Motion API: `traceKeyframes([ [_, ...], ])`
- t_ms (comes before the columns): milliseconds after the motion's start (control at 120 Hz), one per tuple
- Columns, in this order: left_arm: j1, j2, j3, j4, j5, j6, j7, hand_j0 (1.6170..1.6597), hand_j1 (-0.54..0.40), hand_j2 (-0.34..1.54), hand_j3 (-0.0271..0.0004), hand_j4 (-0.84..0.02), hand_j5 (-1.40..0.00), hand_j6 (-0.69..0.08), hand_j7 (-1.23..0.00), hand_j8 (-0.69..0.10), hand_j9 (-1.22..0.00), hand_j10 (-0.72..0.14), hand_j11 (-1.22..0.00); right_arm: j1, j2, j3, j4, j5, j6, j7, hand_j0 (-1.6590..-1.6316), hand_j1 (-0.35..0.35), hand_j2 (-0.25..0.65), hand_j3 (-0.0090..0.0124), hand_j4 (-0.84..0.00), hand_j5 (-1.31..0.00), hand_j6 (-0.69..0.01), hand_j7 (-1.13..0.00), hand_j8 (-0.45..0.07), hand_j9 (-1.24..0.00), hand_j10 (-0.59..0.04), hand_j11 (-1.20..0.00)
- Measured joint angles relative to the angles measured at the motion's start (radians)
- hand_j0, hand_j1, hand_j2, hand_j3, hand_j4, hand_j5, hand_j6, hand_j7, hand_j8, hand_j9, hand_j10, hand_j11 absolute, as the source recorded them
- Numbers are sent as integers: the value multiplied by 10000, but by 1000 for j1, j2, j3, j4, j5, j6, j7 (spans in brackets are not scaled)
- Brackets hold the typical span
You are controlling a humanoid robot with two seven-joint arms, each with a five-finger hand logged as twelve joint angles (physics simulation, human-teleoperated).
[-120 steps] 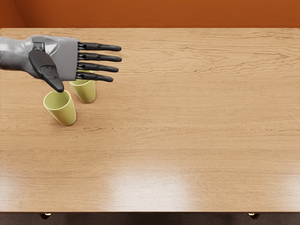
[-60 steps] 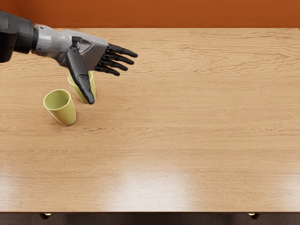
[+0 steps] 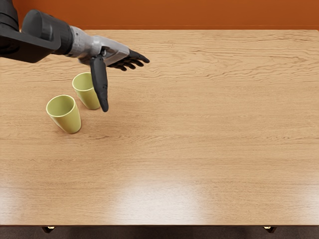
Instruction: Pick up cup and place in cup with left hand
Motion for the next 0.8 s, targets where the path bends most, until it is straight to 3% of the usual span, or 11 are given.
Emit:
traceKeyframes([
  [308,18,2,28,26,146,44,0,16581,3491,2,0,-22,-3,-29,-2,-26,-1,-17,0,1,0,-1,0,0,0,0,-16581,-3139,-59,0,-295,-381,-296,-381,-295,-381,-295,-381],
  [800,26,41,68,28,167,68,0,16581,3491,4,0,-28,-4,-36,-2,-33,-1,-22,0,4,0,-1,0,0,0,0,-16581,-3139,-59,0,-295,-381,-296,-381,-295,-381,-295,-381],
])
